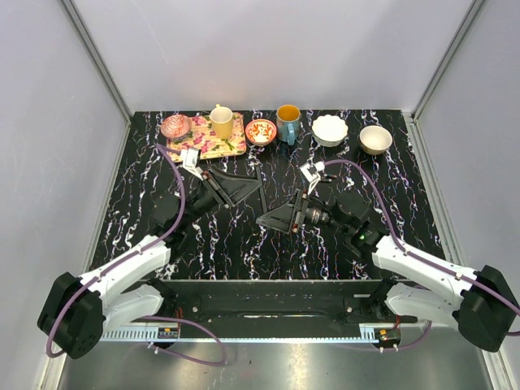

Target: Load the batteries into the remote control

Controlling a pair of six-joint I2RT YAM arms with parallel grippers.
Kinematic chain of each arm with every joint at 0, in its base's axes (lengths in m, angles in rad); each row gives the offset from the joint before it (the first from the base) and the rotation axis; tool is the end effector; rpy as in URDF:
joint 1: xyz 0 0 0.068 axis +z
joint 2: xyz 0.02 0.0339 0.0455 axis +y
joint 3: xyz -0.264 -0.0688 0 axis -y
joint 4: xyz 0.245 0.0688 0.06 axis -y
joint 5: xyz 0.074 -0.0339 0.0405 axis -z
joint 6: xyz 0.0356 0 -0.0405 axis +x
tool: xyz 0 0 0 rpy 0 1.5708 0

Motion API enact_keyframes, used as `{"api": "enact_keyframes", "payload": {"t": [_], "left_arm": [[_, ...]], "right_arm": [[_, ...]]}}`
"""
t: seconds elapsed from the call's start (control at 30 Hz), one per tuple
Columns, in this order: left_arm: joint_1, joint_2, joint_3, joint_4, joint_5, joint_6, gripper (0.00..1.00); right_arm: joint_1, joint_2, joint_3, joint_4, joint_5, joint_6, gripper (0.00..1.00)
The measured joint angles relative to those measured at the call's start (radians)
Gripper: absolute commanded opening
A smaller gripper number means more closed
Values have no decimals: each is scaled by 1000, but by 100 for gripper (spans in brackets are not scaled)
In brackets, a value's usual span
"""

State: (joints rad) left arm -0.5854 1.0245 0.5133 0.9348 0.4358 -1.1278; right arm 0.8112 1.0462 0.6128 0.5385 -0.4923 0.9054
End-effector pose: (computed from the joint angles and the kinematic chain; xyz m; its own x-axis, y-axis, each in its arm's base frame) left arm 0.1774 -0.1356 0.3152 -0.5955 -0.5879 -0.5475 0.6617 0.0275 -0.7492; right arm 0.1531 0.1857 0.3046 -0.7127 0.2562 -0.6530 -0.6512 0.1044 0.7517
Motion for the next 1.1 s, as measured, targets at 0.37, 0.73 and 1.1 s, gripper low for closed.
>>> {"api": "enact_keyframes", "payload": {"t": [0.37,0.73,1.1], "left_arm": [[22,-53,14,-214,-15,61,99],[-36,-84,211,-747,-211,241,99],[-187,45,349,-966,-450,285,92]], "right_arm": [[-1,-55,36,-220,4,-99,0],[34,-40,318,-826,306,-399,0],[140,65,395,-1027,589,-457,0]]}}
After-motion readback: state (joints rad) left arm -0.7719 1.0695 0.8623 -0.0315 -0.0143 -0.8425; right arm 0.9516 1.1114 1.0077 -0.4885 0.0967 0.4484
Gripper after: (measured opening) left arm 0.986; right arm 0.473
